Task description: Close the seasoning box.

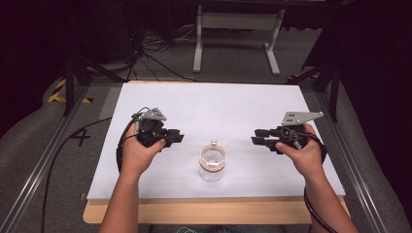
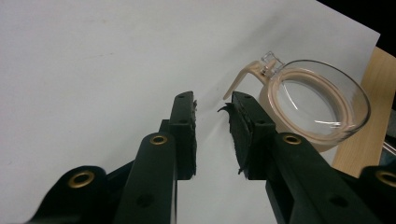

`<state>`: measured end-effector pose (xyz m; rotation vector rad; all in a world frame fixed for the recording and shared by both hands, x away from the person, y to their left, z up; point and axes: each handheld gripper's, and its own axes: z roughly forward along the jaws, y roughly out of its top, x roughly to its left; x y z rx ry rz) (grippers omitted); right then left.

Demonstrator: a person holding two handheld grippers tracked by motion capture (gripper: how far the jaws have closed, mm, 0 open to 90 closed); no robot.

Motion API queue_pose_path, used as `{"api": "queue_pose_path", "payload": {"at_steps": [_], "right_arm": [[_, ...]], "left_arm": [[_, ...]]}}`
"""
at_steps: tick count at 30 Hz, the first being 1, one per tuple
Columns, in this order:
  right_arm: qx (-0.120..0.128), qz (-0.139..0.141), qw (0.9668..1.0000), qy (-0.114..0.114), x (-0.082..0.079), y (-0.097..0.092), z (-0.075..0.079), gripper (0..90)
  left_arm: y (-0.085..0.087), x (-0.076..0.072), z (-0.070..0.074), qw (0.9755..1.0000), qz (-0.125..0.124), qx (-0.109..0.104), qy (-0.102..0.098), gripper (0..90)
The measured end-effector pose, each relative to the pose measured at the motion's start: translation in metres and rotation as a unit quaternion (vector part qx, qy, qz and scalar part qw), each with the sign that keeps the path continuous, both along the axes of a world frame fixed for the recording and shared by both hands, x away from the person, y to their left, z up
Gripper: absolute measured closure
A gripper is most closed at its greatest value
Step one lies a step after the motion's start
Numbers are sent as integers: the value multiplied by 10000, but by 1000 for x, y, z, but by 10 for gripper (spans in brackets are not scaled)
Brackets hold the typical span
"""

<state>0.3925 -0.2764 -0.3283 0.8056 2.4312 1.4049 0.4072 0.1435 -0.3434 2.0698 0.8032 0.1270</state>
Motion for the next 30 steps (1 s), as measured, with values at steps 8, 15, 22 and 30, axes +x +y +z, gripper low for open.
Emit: {"api": "queue_pose_path", "payload": {"at_steps": [8,15,22,30], "right_arm": [[-152,-659,9975,187,19,-34,-19,587],[-301,-863,9948,441,36,-49,-48,512],[-520,-1038,9909,688,50,-58,-76,467],[-620,-986,9898,823,52,-57,-82,436]], "left_arm": [[5,7,-9,9999,93,59,12,688],[10,15,-21,9995,204,114,203,668],[11,20,-31,9986,298,243,362,639],[13,25,-40,9981,379,407,260,532]]}}
